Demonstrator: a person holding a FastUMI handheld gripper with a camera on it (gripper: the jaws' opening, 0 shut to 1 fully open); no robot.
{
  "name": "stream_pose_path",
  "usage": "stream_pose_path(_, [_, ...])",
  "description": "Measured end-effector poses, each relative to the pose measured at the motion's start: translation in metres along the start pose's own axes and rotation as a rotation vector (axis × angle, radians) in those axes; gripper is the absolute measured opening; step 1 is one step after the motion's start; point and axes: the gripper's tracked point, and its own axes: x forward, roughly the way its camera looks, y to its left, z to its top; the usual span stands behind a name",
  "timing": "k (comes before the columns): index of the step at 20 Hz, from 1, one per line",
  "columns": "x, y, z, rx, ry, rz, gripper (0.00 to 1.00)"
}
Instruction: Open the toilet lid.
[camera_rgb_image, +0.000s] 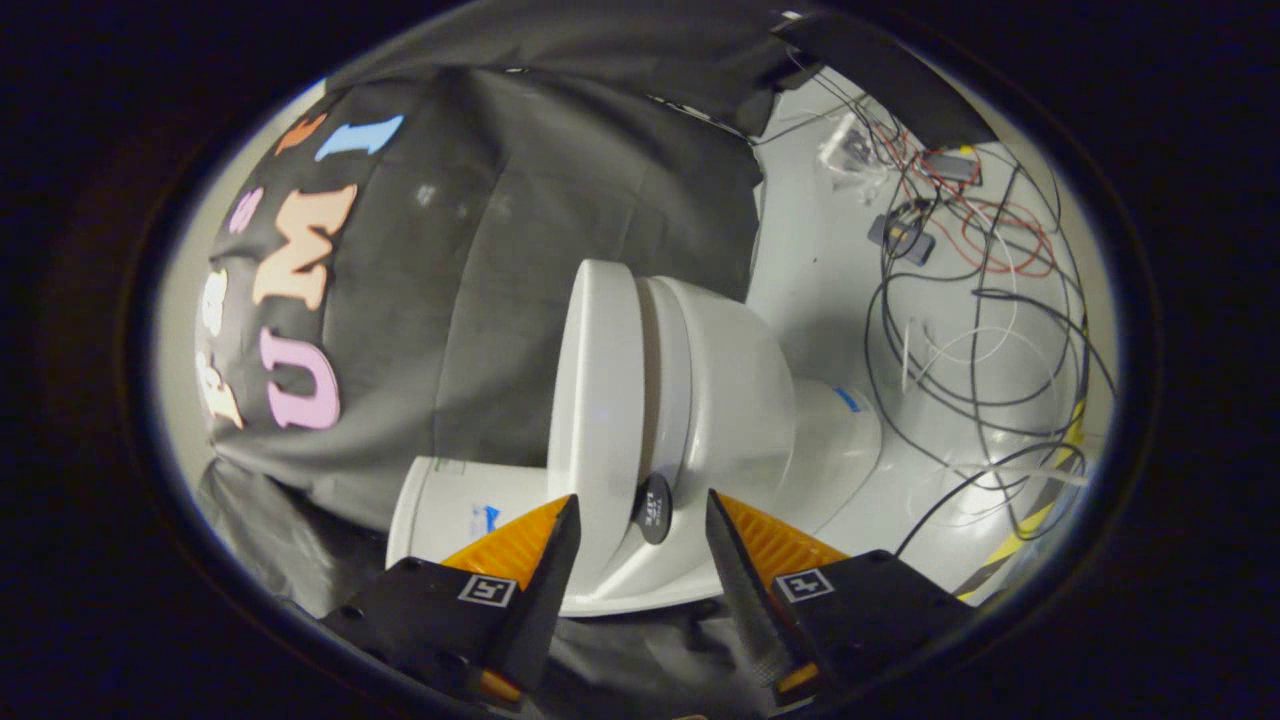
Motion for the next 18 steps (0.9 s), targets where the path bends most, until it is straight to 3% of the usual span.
stream_pose_path(4, [0.024,-0.013,-0.004,0.026,0.031,0.0,0.79])
stream_pose_path(5, [0.018,-0.007,-0.003,0.04,0.043,0.033,0.79])
stream_pose_path(7, [0.027,-0.011,0.002,0.046,0.031,0.023,0.47])
stream_pose_path(12, [0.024,-0.012,0.01,-0.087,0.05,-0.05,0.47])
stream_pose_path(13, [0.042,-0.015,0.012,-0.108,0.068,-0.076,0.47])
stream_pose_path(14, [0.044,-0.016,0.001,-0.143,0.06,-0.096,0.03])
stream_pose_path(18, [0.023,-0.006,0.006,-0.112,0.037,-0.135,0.03])
